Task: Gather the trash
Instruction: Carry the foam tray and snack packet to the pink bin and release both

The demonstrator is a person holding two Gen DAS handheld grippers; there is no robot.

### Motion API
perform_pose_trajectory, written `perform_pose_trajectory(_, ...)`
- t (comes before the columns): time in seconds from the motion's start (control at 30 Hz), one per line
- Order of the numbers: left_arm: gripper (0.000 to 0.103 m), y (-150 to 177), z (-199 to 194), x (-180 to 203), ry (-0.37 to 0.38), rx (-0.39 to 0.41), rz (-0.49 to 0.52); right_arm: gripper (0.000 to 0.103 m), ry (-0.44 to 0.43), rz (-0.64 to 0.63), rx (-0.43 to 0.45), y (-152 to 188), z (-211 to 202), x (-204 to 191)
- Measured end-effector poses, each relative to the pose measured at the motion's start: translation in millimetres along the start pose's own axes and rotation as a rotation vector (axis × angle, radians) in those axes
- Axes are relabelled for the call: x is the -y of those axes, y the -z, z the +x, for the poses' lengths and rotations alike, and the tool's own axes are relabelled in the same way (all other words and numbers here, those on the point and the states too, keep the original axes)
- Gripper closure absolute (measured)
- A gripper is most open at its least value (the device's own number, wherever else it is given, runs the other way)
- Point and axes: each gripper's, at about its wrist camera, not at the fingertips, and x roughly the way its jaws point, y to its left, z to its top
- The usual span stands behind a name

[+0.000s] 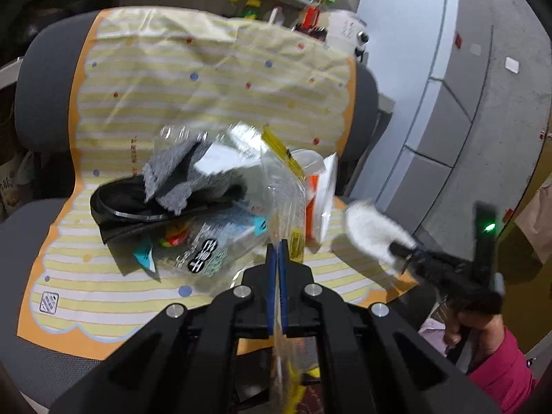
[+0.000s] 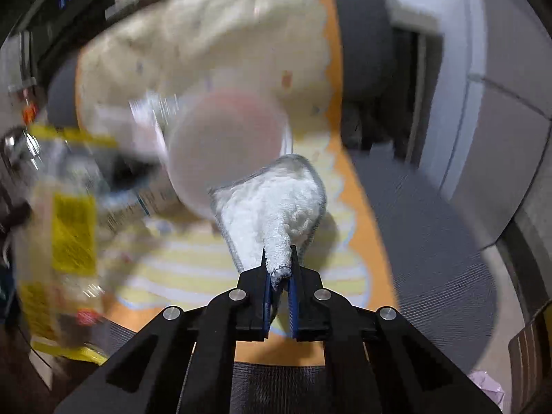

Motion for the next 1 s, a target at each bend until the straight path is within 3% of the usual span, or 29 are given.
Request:
perform_pose_trajectory(0.13,0.103,-9.8,-21.5,22.0,0.048,0.066,0.031,0.094,0.006,0.020,0.065,-11.4,-52.9,2.2)
perform_pose_trajectory(0.33,0.103,-12.6,-24.3,63.6,0.146,0.093,0.073,0.094,0.046,0.042,0.080,2.6,-102.3,13.4)
perform_pose_trajectory(0.63,0.103,14.0,13.1,155.9,0.326,0.039,0.164,0.093,0.232,0.132,0.081,43.3,-167.4,54.2)
perform_pose_trajectory(0.83,0.103,30.9,22.0,213.1,0.427,0.010,0.256,0.089,0.403,0.221,0.105,72.7,-223.2,84.3)
perform_pose_trajectory(1.0,0.103,44.1,30.1,249.6,0.485,-0.018,0.312,0.089,0.496,0.292,0.079,99.7,-240.7,109.5)
